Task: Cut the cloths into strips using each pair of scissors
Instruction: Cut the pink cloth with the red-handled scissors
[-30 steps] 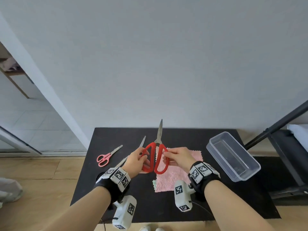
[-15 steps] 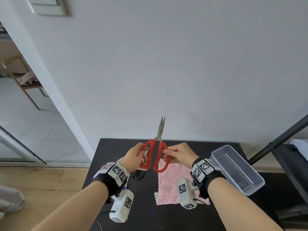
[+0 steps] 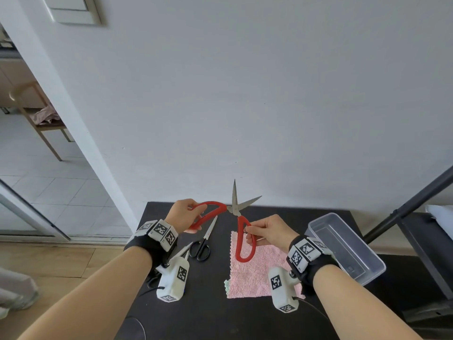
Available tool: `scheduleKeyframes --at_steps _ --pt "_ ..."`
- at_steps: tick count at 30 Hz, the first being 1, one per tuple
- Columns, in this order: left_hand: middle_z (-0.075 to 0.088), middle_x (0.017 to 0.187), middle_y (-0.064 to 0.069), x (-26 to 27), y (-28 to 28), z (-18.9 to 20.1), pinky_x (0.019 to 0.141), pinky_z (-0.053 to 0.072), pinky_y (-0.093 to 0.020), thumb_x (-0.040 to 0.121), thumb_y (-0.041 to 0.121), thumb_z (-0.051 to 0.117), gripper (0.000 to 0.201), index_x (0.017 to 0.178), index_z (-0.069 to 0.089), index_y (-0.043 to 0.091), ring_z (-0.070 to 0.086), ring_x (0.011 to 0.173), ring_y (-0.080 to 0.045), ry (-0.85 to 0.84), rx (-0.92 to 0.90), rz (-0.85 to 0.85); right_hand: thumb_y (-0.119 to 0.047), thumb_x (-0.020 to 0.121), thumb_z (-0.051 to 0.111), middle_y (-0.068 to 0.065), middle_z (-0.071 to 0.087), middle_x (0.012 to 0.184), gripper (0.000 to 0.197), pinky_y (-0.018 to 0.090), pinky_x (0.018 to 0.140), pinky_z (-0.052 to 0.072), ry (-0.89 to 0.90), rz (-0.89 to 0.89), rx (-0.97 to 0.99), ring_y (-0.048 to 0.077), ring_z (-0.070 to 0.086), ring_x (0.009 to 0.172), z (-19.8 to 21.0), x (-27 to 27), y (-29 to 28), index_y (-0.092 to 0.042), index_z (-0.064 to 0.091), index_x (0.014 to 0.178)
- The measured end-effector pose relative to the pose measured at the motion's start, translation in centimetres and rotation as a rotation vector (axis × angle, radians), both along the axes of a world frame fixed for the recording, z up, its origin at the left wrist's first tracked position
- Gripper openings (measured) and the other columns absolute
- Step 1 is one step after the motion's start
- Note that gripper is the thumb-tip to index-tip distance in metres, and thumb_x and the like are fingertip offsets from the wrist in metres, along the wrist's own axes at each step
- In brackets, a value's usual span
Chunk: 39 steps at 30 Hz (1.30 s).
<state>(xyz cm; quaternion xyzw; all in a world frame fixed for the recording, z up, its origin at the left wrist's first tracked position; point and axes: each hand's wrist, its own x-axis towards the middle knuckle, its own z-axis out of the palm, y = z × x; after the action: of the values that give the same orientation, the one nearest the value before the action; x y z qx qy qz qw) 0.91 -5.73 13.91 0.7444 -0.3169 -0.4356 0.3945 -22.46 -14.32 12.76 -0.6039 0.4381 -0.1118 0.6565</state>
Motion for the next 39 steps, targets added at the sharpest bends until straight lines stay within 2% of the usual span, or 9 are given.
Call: scheduleKeyframes --at_steps 3,7,11,13,18,24,30,35,39 --pt "0.063 0.07 -0.012 -0.1 -0.2 -0.1 0.045 0.053 -0.023 0.087 0.02 0.068 0.022 0.091 0.059 0.0 0.062 0.047 -0.016 0.087 -0.046 0.14 -0.005 0.088 0.064 0.018 0.069 0.083 0.015 0.025 0.067 0.057 -0.049 -0.041 0.023 0.021 0.069 0.073 0.0 -0.1 0.3 0.004 0.071 0.098" --pt "0.069 0.083 -0.012 -0.4 -0.1 0.0 0.059 0.057 -0.019 0.079 0.012 0.075 0.031 0.103 0.059 0.0 0.068 0.071 -0.018 0.52 -0.212 0.371 -0.007 0.089 0.063 0.017 0.071 0.084 0.016 0.026 0.069 0.058 -0.112 -0.114 0.041 0.022 0.07 0.075 0.1 -0.2 0.6 0.003 0.071 0.097" --pt "0.071 0.098 -0.019 -0.9 -0.1 0.3 0.073 0.059 -0.023 0.081 -0.009 0.066 0.036 0.114 0.055 -0.003 0.072 0.084 -0.022 0.696 -0.353 0.389 -0.006 0.089 0.062 0.015 0.071 0.082 0.015 0.029 0.071 0.058 -0.172 -0.139 0.042 0.022 0.07 0.076 0.2 0.0 0.7 0.002 0.071 0.097" --pt "0.069 0.103 -0.022 -1.3 -0.3 0.4 0.074 0.059 -0.025 0.085 -0.007 0.061 0.03 0.114 0.056 -0.01 0.072 0.084 -0.024 0.737 -0.334 0.387 -0.006 0.089 0.062 0.015 0.071 0.082 0.014 0.032 0.074 0.059 -0.196 -0.136 0.051 0.023 0.07 0.077 0.3 0.2 0.9 0.001 0.071 0.097" --pt "0.069 0.105 -0.022 -3.2 -1.0 0.7 0.074 0.06 -0.029 0.096 0.014 0.053 0.026 0.11 0.059 -0.008 0.07 0.092 -0.027 0.71 -0.217 0.273 -0.006 0.089 0.062 0.015 0.07 0.082 0.015 0.03 0.073 0.059 -0.21 -0.118 0.063 0.022 0.07 0.076 0.2 0.9 1.3 0.002 0.07 0.099" --pt "0.07 0.107 -0.02 -5.0 -1.2 0.7 0.083 0.058 -0.033 0.09 0.012 0.063 0.026 0.111 0.065 -0.003 0.069 0.099 -0.029 0.665 -0.187 0.139 -0.008 0.089 0.062 0.016 0.069 0.083 0.019 0.03 0.073 0.058 -0.216 -0.083 0.088 0.023 0.069 0.077 -0.2 1.6 1.7 0.005 0.069 0.101" --pt "0.072 0.098 -0.013 -5.4 -1.1 -0.4 0.07 0.058 -0.028 0.086 0.015 0.068 0.013 0.094 0.07 0.004 0.07 0.087 -0.023 0.701 -0.185 0.21 -0.009 0.09 0.062 0.017 0.069 0.084 0.021 0.032 0.075 0.058 -0.207 -0.064 0.099 0.024 0.068 0.078 -0.6 1.8 2.0 0.006 0.069 0.102" --pt "0.072 0.096 -0.013 -5.2 -0.9 -1.4 0.078 0.058 -0.03 0.087 0.015 0.067 0.012 0.091 0.069 0.003 0.071 0.086 -0.024 0.691 -0.172 0.215 -0.012 0.089 0.064 0.015 0.071 0.085 0.017 0.029 0.074 0.058 -0.178 -0.062 0.086 0.022 0.07 0.079 -1.1 1.7 2.1 0.0 0.071 0.099" --pt "0.071 0.097 -0.013 -4.2 -1.1 -1.9 0.085 0.056 -0.032 0.087 0.014 0.066 0.008 0.089 0.067 0.006 0.07 0.084 -0.022 0.685 -0.175 0.255 -0.029 0.088 0.065 0.007 0.074 0.089 0.025 0.025 0.076 0.058 -0.06 -0.08 0.04 0.017 0.072 0.083 -1.9 1.8 1.9 -0.006 0.073 0.095"
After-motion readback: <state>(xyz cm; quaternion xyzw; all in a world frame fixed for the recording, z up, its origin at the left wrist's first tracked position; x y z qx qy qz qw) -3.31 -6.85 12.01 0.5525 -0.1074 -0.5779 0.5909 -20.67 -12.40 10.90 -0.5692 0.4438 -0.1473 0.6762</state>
